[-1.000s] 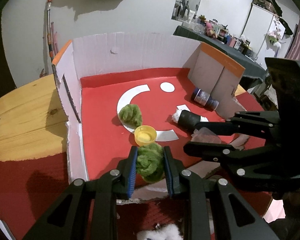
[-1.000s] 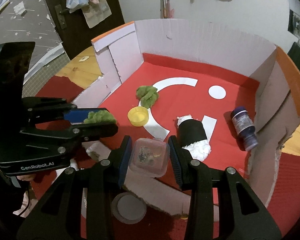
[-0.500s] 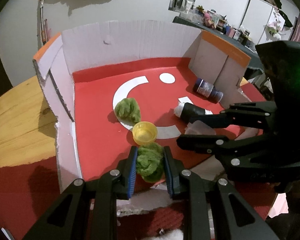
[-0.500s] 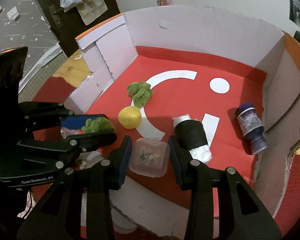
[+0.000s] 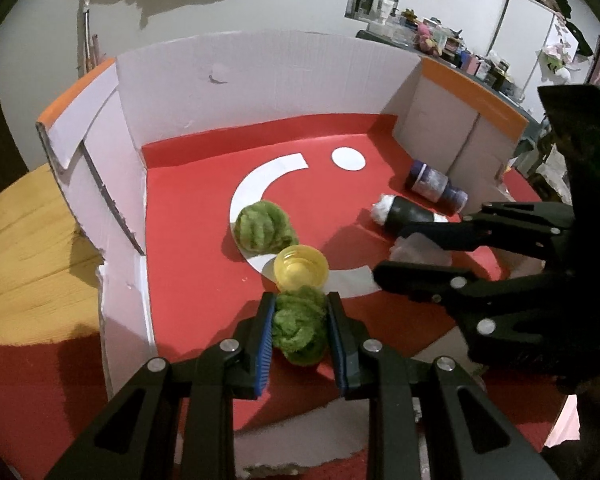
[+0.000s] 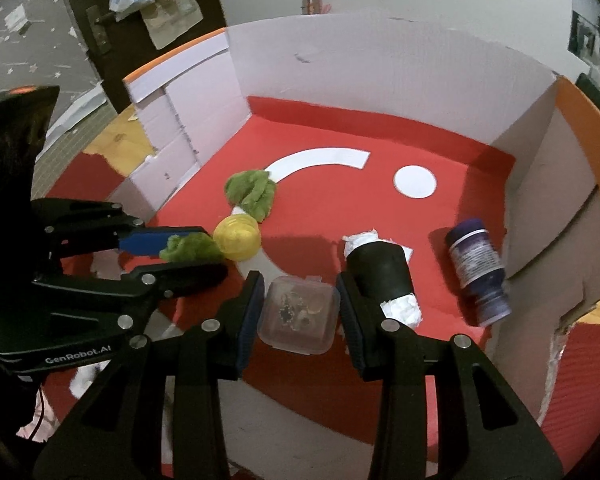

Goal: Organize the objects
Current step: 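Lower the green fuzzy ball and clear container onto the box floor with both grippers, then open the left gripper to release the green ball while the right gripper releases the container, then lift both grippers up and away from the box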

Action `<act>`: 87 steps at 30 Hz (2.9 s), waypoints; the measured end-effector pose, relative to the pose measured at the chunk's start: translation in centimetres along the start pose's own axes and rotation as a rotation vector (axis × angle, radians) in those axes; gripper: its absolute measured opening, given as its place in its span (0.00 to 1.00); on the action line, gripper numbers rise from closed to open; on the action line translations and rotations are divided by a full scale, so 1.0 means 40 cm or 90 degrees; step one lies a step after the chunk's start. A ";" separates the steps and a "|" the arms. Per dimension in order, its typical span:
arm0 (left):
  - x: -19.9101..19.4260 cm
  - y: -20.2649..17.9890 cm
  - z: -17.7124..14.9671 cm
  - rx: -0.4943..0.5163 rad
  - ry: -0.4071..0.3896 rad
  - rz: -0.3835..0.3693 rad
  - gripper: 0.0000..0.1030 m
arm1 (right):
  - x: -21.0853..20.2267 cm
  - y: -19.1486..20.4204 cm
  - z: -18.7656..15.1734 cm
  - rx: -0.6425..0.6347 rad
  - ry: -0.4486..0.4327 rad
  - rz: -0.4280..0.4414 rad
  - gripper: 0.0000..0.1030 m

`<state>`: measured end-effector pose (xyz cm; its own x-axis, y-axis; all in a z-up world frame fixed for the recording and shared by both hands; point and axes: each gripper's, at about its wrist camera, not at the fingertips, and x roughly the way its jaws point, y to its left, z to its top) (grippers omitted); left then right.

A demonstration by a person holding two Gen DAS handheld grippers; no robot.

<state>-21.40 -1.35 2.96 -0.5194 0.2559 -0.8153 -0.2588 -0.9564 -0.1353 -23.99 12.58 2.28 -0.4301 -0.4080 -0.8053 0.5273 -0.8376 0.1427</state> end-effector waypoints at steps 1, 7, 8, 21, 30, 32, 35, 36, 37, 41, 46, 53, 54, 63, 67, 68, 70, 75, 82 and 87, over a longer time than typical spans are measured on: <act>0.002 0.002 0.001 -0.002 -0.003 0.004 0.25 | -0.001 -0.001 0.001 0.000 -0.001 -0.006 0.35; 0.013 0.005 0.011 -0.006 -0.013 0.034 0.25 | -0.006 -0.008 -0.003 0.002 -0.005 -0.046 0.35; 0.014 0.005 0.011 -0.007 -0.015 0.036 0.25 | -0.008 -0.012 -0.004 0.005 -0.006 -0.051 0.35; 0.020 -0.009 0.012 -0.005 -0.039 0.071 0.25 | -0.003 -0.032 -0.017 0.010 -0.003 -0.075 0.35; 0.025 -0.008 0.012 -0.011 -0.045 0.073 0.25 | -0.001 -0.033 -0.019 0.006 -0.005 -0.078 0.35; 0.025 -0.008 0.012 -0.011 -0.045 0.073 0.25 | -0.001 -0.033 -0.019 0.006 -0.006 -0.079 0.35; 0.025 -0.008 0.012 -0.011 -0.045 0.073 0.26 | 0.000 -0.033 -0.019 0.006 -0.006 -0.078 0.35; 0.025 -0.008 0.012 -0.010 -0.045 0.074 0.26 | 0.001 -0.033 -0.019 0.007 -0.007 -0.077 0.35; 0.025 -0.009 0.012 -0.007 -0.045 0.076 0.26 | 0.001 -0.034 -0.019 0.008 -0.007 -0.077 0.35; 0.024 -0.010 0.012 -0.006 -0.045 0.077 0.27 | -0.003 -0.034 -0.021 0.010 -0.008 -0.075 0.36; 0.024 -0.008 0.012 -0.007 -0.044 0.074 0.32 | 0.001 -0.031 -0.020 0.013 -0.010 -0.072 0.36; 0.020 -0.011 0.010 -0.006 -0.044 0.080 0.42 | -0.002 -0.030 -0.023 0.018 -0.010 -0.063 0.36; 0.019 -0.011 0.009 -0.005 -0.044 0.081 0.42 | -0.004 -0.031 -0.023 0.020 -0.011 -0.059 0.36; 0.012 -0.017 0.004 -0.003 -0.044 0.081 0.46 | -0.016 -0.027 -0.029 0.021 -0.015 -0.054 0.42; 0.005 -0.023 0.001 0.000 -0.048 0.082 0.50 | -0.023 -0.022 -0.031 0.018 -0.019 -0.055 0.46; 0.003 -0.024 0.000 0.000 -0.050 0.083 0.50 | -0.024 -0.019 -0.031 0.017 -0.020 -0.055 0.47; -0.004 -0.028 -0.001 0.002 -0.053 0.081 0.50 | -0.028 -0.015 -0.032 0.015 -0.022 -0.055 0.49; -0.020 -0.035 -0.003 0.005 -0.061 0.082 0.54 | -0.044 -0.008 -0.036 0.014 -0.029 -0.053 0.50; -0.048 -0.042 -0.010 0.004 -0.074 0.087 0.60 | -0.071 0.005 -0.043 0.011 -0.043 -0.054 0.60; -0.066 -0.046 -0.017 0.006 -0.083 0.092 0.66 | -0.088 0.015 -0.047 0.010 -0.051 -0.053 0.66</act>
<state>-19.02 -0.36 4.98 -0.6521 0.1333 -0.7463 -0.1812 -0.9833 -0.0173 -20.79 14.20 4.14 -0.5293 -0.3631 -0.7668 0.4755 -0.8755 0.0864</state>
